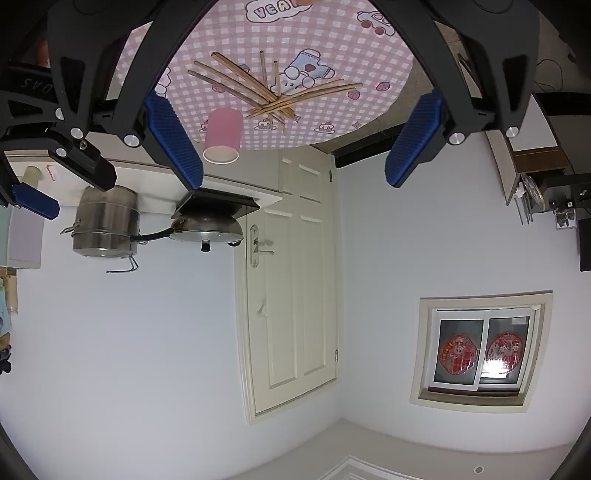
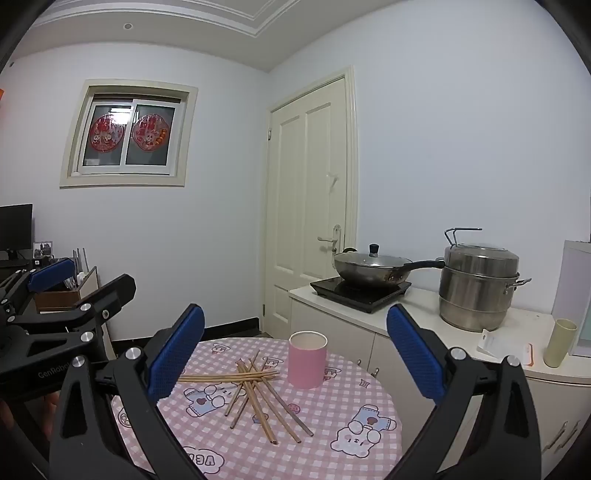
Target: Organize utensils
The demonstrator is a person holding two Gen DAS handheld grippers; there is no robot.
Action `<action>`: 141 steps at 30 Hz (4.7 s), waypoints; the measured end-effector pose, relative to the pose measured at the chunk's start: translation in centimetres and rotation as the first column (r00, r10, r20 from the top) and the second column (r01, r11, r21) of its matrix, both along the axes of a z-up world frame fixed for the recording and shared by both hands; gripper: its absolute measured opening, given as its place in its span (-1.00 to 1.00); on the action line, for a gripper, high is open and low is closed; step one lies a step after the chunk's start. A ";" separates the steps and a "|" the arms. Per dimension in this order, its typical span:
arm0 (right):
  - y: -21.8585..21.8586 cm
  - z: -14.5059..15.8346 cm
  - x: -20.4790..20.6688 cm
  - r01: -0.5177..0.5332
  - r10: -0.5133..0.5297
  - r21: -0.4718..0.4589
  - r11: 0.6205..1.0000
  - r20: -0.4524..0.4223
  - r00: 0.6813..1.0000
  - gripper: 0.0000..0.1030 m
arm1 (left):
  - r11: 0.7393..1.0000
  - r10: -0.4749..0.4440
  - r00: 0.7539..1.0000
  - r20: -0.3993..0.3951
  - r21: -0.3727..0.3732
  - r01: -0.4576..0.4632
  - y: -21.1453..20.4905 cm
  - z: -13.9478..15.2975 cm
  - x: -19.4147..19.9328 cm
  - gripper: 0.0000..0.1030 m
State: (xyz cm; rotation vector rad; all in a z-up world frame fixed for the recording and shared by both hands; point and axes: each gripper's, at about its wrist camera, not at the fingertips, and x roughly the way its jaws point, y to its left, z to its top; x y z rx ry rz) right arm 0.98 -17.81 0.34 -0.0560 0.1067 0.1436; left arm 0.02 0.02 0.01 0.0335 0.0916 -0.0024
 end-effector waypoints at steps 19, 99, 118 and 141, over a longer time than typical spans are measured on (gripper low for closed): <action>0.0 -0.2 0.2 -0.004 0.004 0.000 1.000 -0.003 1.000 0.85 | 1.000 -0.001 1.000 -0.005 -0.003 0.001 0.0 -0.3 0.5 0.88; -0.4 -0.6 0.4 0.005 -0.005 0.007 1.000 -0.015 1.000 0.85 | 1.000 0.004 1.000 -0.010 0.001 -0.004 0.3 -0.6 0.6 0.88; 0.1 -0.8 0.8 0.000 0.000 0.004 1.000 -0.032 0.999 0.85 | 1.000 0.013 0.999 -0.036 0.009 -0.013 0.5 -1.1 1.3 0.88; -0.3 -7.1 9.6 0.009 -0.015 -0.025 1.000 -0.250 0.968 0.85 | 0.996 0.070 0.925 -0.373 -0.028 -0.087 5.2 -9.3 11.1 0.88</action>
